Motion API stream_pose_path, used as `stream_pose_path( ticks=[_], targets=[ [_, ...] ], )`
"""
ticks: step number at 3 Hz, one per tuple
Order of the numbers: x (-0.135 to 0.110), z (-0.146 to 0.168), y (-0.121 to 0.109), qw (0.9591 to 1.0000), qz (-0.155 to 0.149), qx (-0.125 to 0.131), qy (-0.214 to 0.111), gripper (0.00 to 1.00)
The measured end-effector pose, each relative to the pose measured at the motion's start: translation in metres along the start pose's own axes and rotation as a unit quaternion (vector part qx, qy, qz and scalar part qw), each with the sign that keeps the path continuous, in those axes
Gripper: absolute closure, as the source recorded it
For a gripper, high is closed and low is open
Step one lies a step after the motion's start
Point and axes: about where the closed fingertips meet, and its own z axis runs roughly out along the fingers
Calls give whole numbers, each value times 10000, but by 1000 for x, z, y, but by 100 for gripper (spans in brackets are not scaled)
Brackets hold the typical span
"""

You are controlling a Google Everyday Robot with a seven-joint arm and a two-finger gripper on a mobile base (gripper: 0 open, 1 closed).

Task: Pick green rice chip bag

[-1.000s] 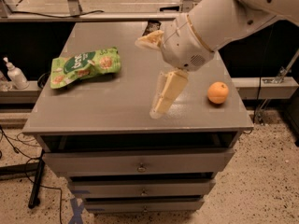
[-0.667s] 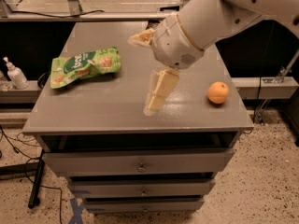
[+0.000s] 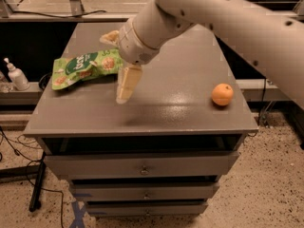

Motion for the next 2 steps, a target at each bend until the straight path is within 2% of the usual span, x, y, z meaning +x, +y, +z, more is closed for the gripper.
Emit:
stream_pose_path(
  ticks=[1, 2],
  targets=[
    [7, 41, -46, 9995, -217, 150, 144, 0],
    [17, 71, -84, 9985, -299, 296, 357, 0]
  ],
)
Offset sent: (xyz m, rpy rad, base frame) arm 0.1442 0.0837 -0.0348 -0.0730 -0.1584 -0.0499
